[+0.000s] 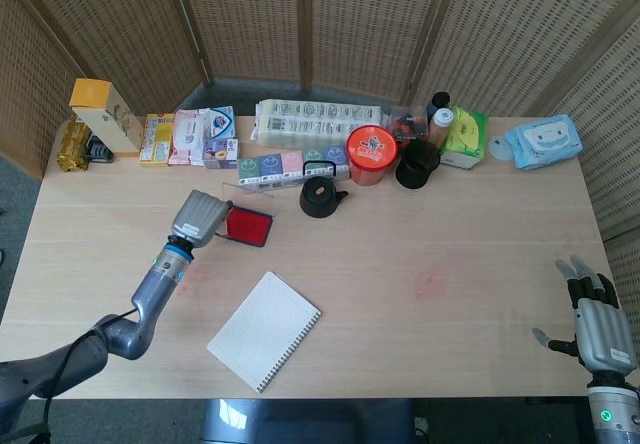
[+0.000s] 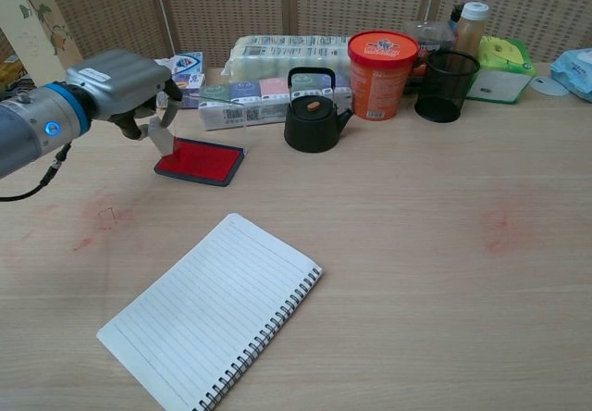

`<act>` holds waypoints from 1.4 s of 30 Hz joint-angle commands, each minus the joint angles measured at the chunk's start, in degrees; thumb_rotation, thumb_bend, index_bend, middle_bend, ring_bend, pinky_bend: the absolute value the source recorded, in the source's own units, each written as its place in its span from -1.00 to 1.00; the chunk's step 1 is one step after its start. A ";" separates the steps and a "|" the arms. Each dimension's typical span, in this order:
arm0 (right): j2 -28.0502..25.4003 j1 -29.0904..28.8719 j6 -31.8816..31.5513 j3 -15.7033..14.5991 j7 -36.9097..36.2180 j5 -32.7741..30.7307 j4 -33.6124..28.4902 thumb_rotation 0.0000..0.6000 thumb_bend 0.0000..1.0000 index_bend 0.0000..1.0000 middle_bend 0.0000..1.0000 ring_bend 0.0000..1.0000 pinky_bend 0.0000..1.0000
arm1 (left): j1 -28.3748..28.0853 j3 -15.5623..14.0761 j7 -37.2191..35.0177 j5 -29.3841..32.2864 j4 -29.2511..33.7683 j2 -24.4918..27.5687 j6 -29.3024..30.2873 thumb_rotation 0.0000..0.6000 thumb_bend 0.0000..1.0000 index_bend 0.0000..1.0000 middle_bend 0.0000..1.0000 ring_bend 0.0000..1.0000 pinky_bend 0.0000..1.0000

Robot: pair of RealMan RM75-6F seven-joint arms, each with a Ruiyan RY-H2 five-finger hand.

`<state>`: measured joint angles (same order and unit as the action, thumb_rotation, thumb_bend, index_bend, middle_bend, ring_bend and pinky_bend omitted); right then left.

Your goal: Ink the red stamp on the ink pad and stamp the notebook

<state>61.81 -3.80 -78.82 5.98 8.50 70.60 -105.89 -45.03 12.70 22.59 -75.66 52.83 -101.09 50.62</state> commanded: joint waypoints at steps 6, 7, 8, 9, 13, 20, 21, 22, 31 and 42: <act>0.76 -0.86 1.06 0.74 1.25 -2.61 0.92 1.00 -0.94 -1.00 -1.00 -1.00 -1.00 | -3.55 0.31 -2.99 0.81 -6.31 -4.20 -2.69 1.00 -0.22 0.36 1.00 1.00 1.00; 0.83 -0.94 1.16 0.76 1.35 -2.83 1.00 1.00 -0.94 -1.00 -1.00 -1.00 -1.00 | -3.77 0.24 -3.44 0.84 -6.98 -4.56 -2.91 1.00 -0.22 0.36 1.00 1.00 1.00; 0.89 -1.02 1.27 0.78 1.45 -3.00 1.07 1.00 -0.94 -1.00 -1.00 -1.00 -1.00 | -3.93 0.12 -3.86 0.82 -7.63 -4.91 -3.04 1.00 -0.22 0.36 1.00 1.00 1.00; 0.97 -1.14 1.54 0.74 1.62 -3.24 1.16 1.00 -0.94 -1.00 -1.00 -1.00 -1.00 | -4.05 -0.08 -4.26 0.91 -8.41 -5.33 -3.47 1.00 -0.22 0.36 1.00 1.00 1.00; 1.06 -1.31 1.65 0.67 1.97 -3.50 1.25 1.00 -0.94 -1.00 -1.00 -1.00 -1.00 | -4.46 -0.60 -6.04 0.60 -10.63 -6.37 -3.60 1.00 -0.22 0.36 1.00 1.00 1.00; 0.97 -1.26 1.32 0.58 1.91 -3.51 1.13 1.00 -0.94 -1.00 -1.00 -1.00 -1.00 | -4.99 -1.43 -7.69 0.16 -13.27 -7.57 -3.74 1.00 -0.22 0.36 1.00 1.00 1.00; 0.97 -1.27 1.31 0.56 1.89 -3.49 1.10 1.00 -0.94 -1.00 -1.00 -1.00 -1.00 | -5.02 -1.51 -7.83 0.15 -13.47 -7.70 -3.72 1.00 -0.22 0.36 1.00 1.00 1.00; 0.94 -1.26 1.30 0.54 1.85 -3.49 1.11 1.00 -0.94 -1.00 -1.00 -1.00 -1.00 | -5.04 -1.57 -7.94 0.14 -13.65 -7.81 -3.67 1.00 -0.22 0.36 1.00 1.00 1.00; 0.77 -1.32 1.33 0.38 1.60 -3.40 0.96 1.00 -0.94 -1.00 -1.00 -1.00 -1.00 | -5.35 -1.90 -8.22 0.15 -14.61 -8.45 -3.41 1.00 -0.23 0.36 1.00 1.00 1.00; 0.54 -1.35 1.28 0.30 1.15 -3.33 0.94 1.00 -0.94 -1.00 -1.00 -1.00 -1.00 | -5.52 -2.12 -7.44 0.61 -15.39 -9.46 -3.28 1.00 -0.23 0.36 1.00 1.00 1.00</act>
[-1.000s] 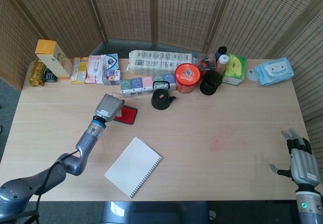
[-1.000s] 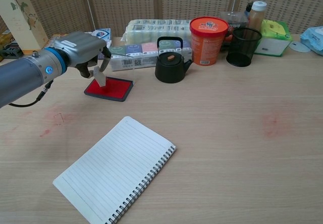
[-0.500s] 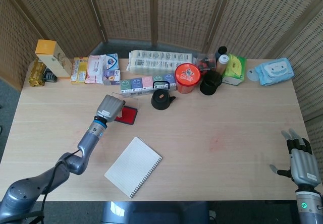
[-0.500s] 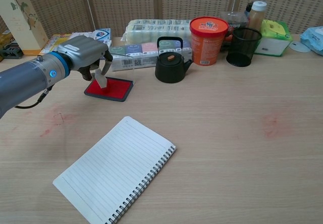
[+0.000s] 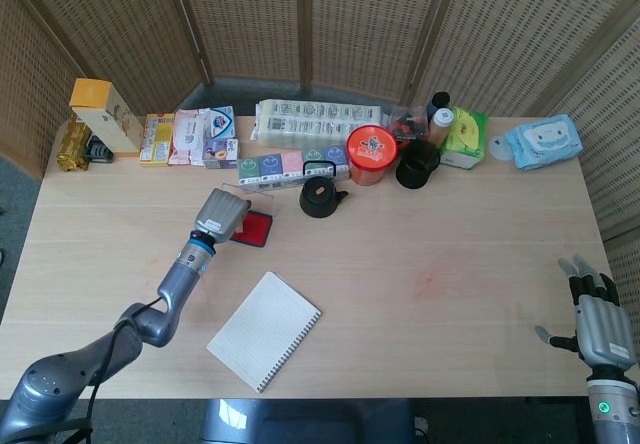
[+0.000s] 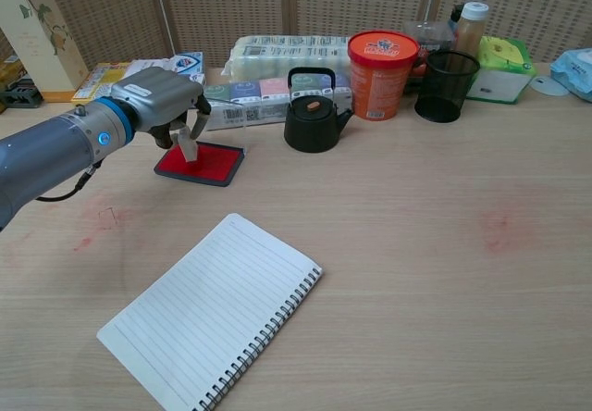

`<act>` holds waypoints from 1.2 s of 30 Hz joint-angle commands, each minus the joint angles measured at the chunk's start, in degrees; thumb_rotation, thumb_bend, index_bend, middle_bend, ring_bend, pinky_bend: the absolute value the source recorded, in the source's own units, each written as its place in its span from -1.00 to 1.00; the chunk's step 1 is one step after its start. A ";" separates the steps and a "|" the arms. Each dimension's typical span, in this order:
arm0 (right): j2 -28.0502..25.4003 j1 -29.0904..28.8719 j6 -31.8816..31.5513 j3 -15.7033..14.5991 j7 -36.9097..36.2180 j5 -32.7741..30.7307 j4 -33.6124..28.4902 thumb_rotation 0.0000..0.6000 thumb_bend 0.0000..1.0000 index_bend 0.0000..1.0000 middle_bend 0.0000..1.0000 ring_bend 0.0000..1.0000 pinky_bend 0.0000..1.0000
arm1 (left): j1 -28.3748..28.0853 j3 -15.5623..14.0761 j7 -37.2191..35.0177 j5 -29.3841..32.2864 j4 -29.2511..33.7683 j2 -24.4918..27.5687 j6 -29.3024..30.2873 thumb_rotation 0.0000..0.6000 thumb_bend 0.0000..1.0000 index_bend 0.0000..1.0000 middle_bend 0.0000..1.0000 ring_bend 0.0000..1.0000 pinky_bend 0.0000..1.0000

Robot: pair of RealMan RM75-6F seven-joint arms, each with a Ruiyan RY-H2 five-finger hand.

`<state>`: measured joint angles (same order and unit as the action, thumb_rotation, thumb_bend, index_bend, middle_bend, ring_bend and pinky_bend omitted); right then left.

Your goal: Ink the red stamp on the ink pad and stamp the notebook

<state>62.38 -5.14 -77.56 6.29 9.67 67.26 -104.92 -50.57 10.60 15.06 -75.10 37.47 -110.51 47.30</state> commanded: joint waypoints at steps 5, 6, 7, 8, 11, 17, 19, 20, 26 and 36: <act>-0.15 -0.02 0.04 -0.07 -0.29 0.10 -0.10 1.00 -0.94 -1.00 -1.00 -1.00 -1.00 | 0.01 -0.04 0.57 0.23 -0.05 -0.16 0.22 1.00 -0.23 0.36 1.00 1.00 1.00; -0.18 -0.02 0.03 -0.07 -0.34 0.10 -0.12 1.00 -0.94 -1.00 -1.00 -1.00 -1.00 | 0.01 -0.05 0.65 0.23 0.03 -0.14 0.32 1.00 -0.23 0.36 1.00 1.00 1.00; -0.22 0.00 -0.02 -0.07 -0.40 0.14 -0.14 1.00 -0.94 -1.00 -1.00 -1.00 -1.00 | 0.06 -0.09 0.78 0.17 0.19 -0.07 0.58 1.00 -0.23 0.36 1.00 1.00 1.00; -0.24 0.00 -0.04 -0.09 -0.42 0.18 -0.16 1.00 -0.94 -1.00 -1.00 -1.00 -1.00 | 0.11 -0.13 0.89 0.16 0.32 -0.01 0.68 1.00 -0.23 0.36 1.00 1.00 1.00; -0.30 -0.01 0.02 -0.18 -0.51 0.29 -0.27 1.00 -0.94 -1.00 -1.00 -1.00 -1.00 | 0.28 -0.18 1.36 0.30 0.62 0.13 0.89 1.00 -0.23 0.36 1.00 1.00 1.00; -0.39 0.00 -0.01 -0.27 -0.61 0.39 -0.38 1.00 -0.94 -1.00 -1.00 -1.00 -1.00 | 0.30 -0.21 1.96 0.69 0.30 -0.11 0.55 1.00 -0.23 0.36 1.00 1.00 1.00; -0.39 -0.01 0.00 -0.27 -0.58 0.33 -0.35 1.00 -0.94 -1.00 -1.00 -1.00 -1.00 | 0.30 -0.20 1.99 0.77 0.15 -0.18 0.48 1.00 -0.23 0.36 1.00 1.00 1.00; -0.37 -0.04 0.04 -0.27 -0.55 0.27 -0.32 1.00 -0.94 -1.00 -1.00 -1.00 -1.00 | 0.27 -0.24 2.06 0.77 0.04 -0.20 0.43 1.00 -0.23 0.36 1.00 1.00 1.00; -0.34 -0.07 -0.04 -0.33 -0.43 0.32 -0.36 1.00 -0.94 -1.00 -1.00 -1.00 -1.00 | 0.33 -0.09 1.67 0.75 0.60 0.05 1.02 1.00 -0.23 0.36 1.00 1.00 1.00; -0.48 0.13 -0.50 -0.65 -0.53 1.18 -0.76 1.00 -0.94 -1.00 -1.00 -1.00 -1.00 | 1.49 0.34 3.42 0.38 7.23 4.13 4.87 1.00 -0.23 0.36 1.00 1.00 1.00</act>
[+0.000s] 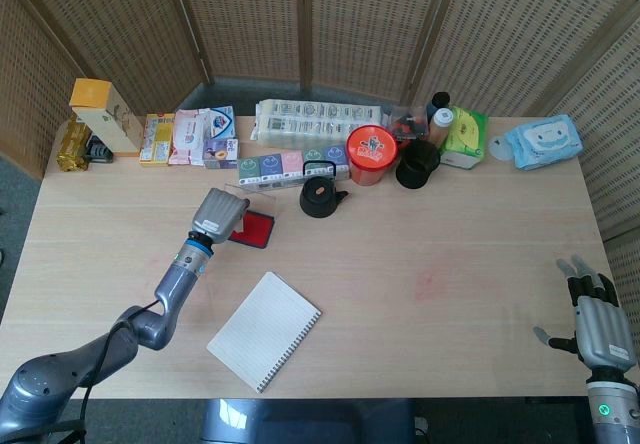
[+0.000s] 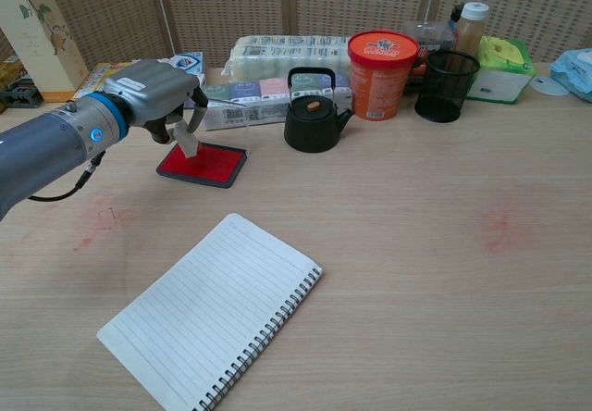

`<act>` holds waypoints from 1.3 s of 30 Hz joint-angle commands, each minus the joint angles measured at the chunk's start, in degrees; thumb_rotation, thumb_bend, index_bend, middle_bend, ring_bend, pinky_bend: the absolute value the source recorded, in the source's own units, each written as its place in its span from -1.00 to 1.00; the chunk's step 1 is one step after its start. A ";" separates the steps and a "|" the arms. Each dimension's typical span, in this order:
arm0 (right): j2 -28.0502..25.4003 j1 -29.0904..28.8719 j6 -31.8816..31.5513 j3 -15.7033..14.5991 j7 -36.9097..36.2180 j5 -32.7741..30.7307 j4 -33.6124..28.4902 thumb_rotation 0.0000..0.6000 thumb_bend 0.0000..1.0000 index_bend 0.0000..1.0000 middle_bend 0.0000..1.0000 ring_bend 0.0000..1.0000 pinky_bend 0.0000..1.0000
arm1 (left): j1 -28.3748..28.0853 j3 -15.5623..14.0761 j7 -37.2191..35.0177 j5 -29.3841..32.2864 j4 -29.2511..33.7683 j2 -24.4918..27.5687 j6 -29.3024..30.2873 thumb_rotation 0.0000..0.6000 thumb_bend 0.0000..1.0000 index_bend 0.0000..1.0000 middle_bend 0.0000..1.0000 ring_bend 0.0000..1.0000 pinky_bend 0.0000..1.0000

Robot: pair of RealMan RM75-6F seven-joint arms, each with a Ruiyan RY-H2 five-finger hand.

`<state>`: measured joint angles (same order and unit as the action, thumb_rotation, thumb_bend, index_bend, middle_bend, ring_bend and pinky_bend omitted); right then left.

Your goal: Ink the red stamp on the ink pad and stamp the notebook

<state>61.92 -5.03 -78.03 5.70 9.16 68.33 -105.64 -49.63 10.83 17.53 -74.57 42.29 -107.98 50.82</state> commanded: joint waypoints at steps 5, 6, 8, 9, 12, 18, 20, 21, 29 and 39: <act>-0.12 0.03 -0.03 -0.21 -0.13 0.50 -0.27 1.00 -0.94 -1.00 -1.00 -1.00 -1.00 | 2.10 -0.91 3.59 -1.60 11.71 6.88 4.37 1.00 -0.23 0.36 1.00 1.00 1.00; -0.18 0.08 -0.12 -0.24 -0.14 0.58 -0.26 1.00 -0.94 -1.00 -1.00 -1.00 -1.00 | 2.40 -1.30 4.52 -2.15 14.14 8.15 5.06 1.00 -0.23 0.36 1.00 1.00 1.00; -0.20 0.11 -0.16 -0.29 -0.18 0.70 -0.31 1.00 -0.94 -1.00 -1.00 -1.00 -1.00 | 2.95 -2.06 6.37 -3.00 18.66 10.52 6.02 1.00 -0.23 0.36 1.00 1.00 1.00; -0.20 0.11 -0.16 -0.29 -0.20 0.71 -0.34 1.00 -0.94 -1.00 -1.00 -1.00 -1.00 | 3.11 -2.34 7.02 -3.31 20.10 11.28 6.29 1.00 -0.23 0.36 1.00 1.00 1.00; -0.32 0.17 -0.26 -0.30 -0.29 0.80 -0.44 1.00 -0.94 -1.00 -1.00 -1.00 -1.00 | 3.74 -4.25 9.91 -5.92 27.70 15.02 7.78 1.00 -0.23 0.36 1.00 1.00 1.00; -0.56 0.23 -0.22 -0.42 -0.57 1.02 -0.57 1.00 -0.94 -1.00 -1.00 -1.00 -1.00 | 3.56 -6.74 16.26 -7.43 35.93 17.26 6.48 1.00 -0.23 0.36 1.00 1.00 1.00; -0.70 0.30 -0.37 -0.38 -0.76 1.09 -0.67 1.00 -0.94 -1.00 -1.00 -1.00 -1.00 | 3.27 -7.16 18.38 -7.20 36.60 16.51 5.64 1.00 -0.23 0.36 1.00 1.00 1.00; -0.78 0.34 -0.41 -0.36 -0.88 1.11 -0.73 1.00 -0.94 -1.00 -1.00 -1.00 -1.00 | 3.16 -7.39 19.13 -7.12 36.76 16.18 5.26 1.00 -0.23 0.36 1.00 1.00 1.00; -1.17 0.32 -0.06 -0.21 -1.67 0.83 -0.68 1.00 -0.94 -1.00 -1.00 -1.00 -1.00 | 2.58 -8.96 25.75 -5.73 36.29 13.23 2.59 1.00 -0.23 0.36 1.00 1.00 1.00; -1.20 0.20 0.14 -0.11 -1.65 0.49 -0.67 1.00 -0.94 -1.00 -1.00 -1.00 -1.00 | 2.46 -9.99 27.77 -5.94 35.03 10.73 1.97 1.00 -0.23 0.36 1.00 1.00 1.00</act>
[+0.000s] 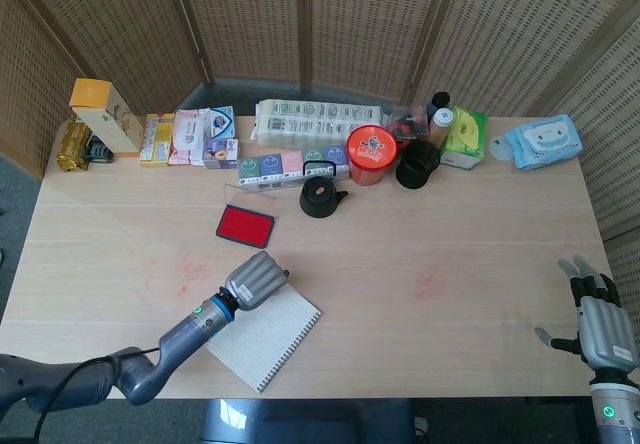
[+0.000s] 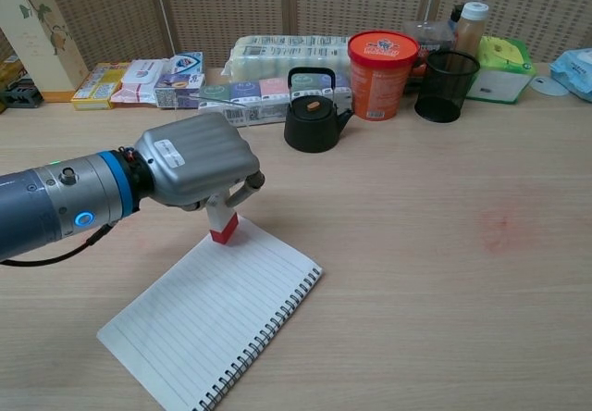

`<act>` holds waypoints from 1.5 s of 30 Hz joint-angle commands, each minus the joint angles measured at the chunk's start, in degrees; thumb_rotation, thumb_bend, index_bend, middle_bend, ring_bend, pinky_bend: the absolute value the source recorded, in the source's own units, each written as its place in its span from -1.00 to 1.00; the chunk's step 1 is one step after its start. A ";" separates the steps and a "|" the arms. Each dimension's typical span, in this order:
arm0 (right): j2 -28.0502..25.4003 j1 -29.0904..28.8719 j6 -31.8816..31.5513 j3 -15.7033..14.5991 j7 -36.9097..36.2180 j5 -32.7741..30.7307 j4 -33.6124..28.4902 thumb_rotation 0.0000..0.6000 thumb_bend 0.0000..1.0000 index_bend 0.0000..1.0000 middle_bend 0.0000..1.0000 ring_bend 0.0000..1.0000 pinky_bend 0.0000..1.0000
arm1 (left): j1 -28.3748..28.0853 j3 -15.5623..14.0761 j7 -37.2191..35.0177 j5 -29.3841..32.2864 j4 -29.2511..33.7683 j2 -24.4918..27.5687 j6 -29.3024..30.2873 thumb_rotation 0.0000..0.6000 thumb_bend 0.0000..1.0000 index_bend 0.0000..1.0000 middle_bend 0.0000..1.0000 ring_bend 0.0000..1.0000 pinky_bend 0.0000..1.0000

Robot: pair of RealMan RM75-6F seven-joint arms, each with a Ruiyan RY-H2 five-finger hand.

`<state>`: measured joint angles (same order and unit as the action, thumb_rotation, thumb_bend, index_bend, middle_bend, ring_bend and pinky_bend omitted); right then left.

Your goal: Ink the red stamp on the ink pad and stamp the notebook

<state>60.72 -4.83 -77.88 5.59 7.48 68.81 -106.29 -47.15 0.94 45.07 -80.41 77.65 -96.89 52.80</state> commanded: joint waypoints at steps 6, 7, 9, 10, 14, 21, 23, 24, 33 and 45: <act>-0.04 0.05 -0.11 -0.05 -0.02 0.12 -0.14 1.00 -0.94 -1.00 -1.00 -1.00 -1.00 | -0.06 -0.26 0.85 -0.10 -1.25 -1.40 -0.17 1.00 -0.23 0.36 1.00 1.00 1.00; -0.05 0.04 -0.10 -0.04 -0.03 0.10 -0.13 1.00 -0.94 -1.00 -1.00 -1.00 -1.00 | -0.03 -0.37 0.98 -0.16 -1.39 -1.54 -0.19 1.00 -0.23 0.36 1.00 1.00 1.00; -0.05 0.03 -0.06 -0.04 -0.05 0.07 -0.12 1.00 -0.94 -1.00 -1.00 -1.00 -1.00 | 0.00 -0.54 1.24 -0.30 -1.64 -1.79 -0.17 1.00 -0.23 0.36 1.00 1.00 1.00; -0.07 0.00 0.01 -0.08 -0.01 0.11 -0.15 1.00 -0.94 -1.00 -1.00 -1.00 -1.00 | 0.10 -0.81 1.31 -0.29 -1.86 -2.23 -0.31 1.00 -0.23 0.36 1.00 1.00 1.00; -0.11 0.03 -0.08 -0.10 -0.02 0.20 -0.21 1.00 -0.94 -1.00 -1.00 -1.00 -1.00 | 0.33 -1.06 0.88 -0.39 -2.64 -3.11 -0.35 1.00 -0.23 0.36 1.00 1.00 1.00; -0.21 0.09 -0.20 -0.11 -0.11 0.27 -0.30 1.00 -0.94 -1.00 -1.00 -1.00 -1.00 | 0.54 -1.18 -0.09 -0.61 -3.72 -3.89 -0.42 1.00 -0.23 0.36 1.00 1.00 1.00; -0.19 0.09 -0.17 -0.14 -0.07 0.28 -0.28 1.00 -0.94 -1.00 -1.00 -1.00 -1.00 | 0.60 -1.23 -0.41 -0.79 -3.98 -4.00 -0.38 1.00 -0.23 0.36 1.00 1.00 1.00; -0.18 0.07 -0.13 -0.15 -0.05 0.25 -0.27 1.00 -0.94 -1.00 -1.00 -1.00 -1.00 | 0.63 -1.26 -0.58 -0.79 -4.08 -4.05 -0.44 1.00 -0.23 0.36 1.00 1.00 1.00; -0.18 -0.01 0.01 -0.12 0.01 0.05 -0.28 1.00 -0.94 -1.00 -1.00 -1.00 -1.00 | 0.70 -1.32 -1.58 -1.09 -5.08 -4.56 -0.83 1.00 -0.23 0.36 1.00 1.00 1.00; -0.22 0.00 0.00 -0.18 -0.02 0.13 -0.32 1.00 -0.94 -1.00 -1.00 -1.00 -1.00 | 0.91 -1.31 -1.73 -1.06 -5.69 -4.98 -1.16 1.00 -0.23 0.36 1.00 1.00 1.00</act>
<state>60.50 -4.83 -77.89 5.42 7.46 68.94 -106.61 -46.24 -0.37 43.33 -81.46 71.96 -101.87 51.65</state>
